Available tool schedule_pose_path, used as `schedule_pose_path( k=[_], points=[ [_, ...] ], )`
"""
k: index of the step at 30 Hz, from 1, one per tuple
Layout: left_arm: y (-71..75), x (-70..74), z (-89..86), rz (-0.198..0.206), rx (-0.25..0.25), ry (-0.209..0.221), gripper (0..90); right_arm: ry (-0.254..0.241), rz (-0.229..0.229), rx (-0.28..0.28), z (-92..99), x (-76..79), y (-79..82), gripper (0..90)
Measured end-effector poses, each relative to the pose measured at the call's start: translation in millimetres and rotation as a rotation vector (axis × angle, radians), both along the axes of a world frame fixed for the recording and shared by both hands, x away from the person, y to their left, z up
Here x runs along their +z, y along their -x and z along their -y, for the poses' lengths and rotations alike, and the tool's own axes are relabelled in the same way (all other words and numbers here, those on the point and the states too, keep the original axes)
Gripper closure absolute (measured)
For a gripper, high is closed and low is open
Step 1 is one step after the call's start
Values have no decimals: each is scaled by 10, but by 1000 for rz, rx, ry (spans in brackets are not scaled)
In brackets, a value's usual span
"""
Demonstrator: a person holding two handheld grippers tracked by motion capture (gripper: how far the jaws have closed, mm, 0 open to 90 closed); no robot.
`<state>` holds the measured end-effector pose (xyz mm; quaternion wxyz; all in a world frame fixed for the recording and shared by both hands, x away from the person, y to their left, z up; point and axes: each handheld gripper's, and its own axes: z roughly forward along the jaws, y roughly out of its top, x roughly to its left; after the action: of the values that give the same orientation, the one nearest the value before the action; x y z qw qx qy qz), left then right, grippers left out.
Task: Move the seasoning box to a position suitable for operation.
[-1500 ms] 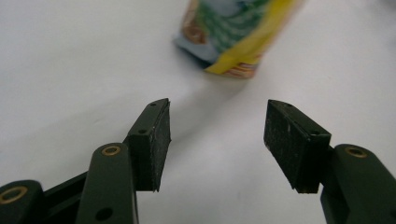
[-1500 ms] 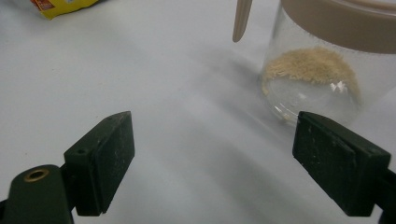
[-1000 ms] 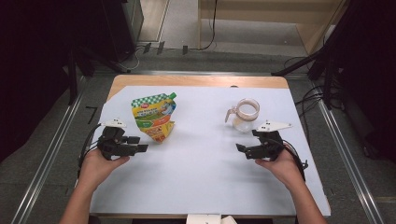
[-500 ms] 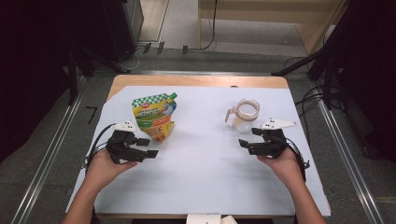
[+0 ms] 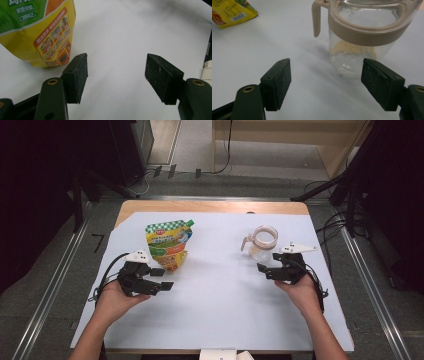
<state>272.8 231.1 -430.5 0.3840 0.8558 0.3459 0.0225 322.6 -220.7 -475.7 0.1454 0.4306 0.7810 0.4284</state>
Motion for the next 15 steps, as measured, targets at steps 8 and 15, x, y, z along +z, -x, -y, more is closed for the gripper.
schedule_pose_path(
  k=[8, 15],
  points=[
    [76, 19, 38, 5, -3, -9, 356, 6, -4, -50, 60, -58, -116, 202],
    [144, 51, 53, 17, -5, -6, 356, 13, -2, -93, 99, -106, -256, 142]
  ],
)
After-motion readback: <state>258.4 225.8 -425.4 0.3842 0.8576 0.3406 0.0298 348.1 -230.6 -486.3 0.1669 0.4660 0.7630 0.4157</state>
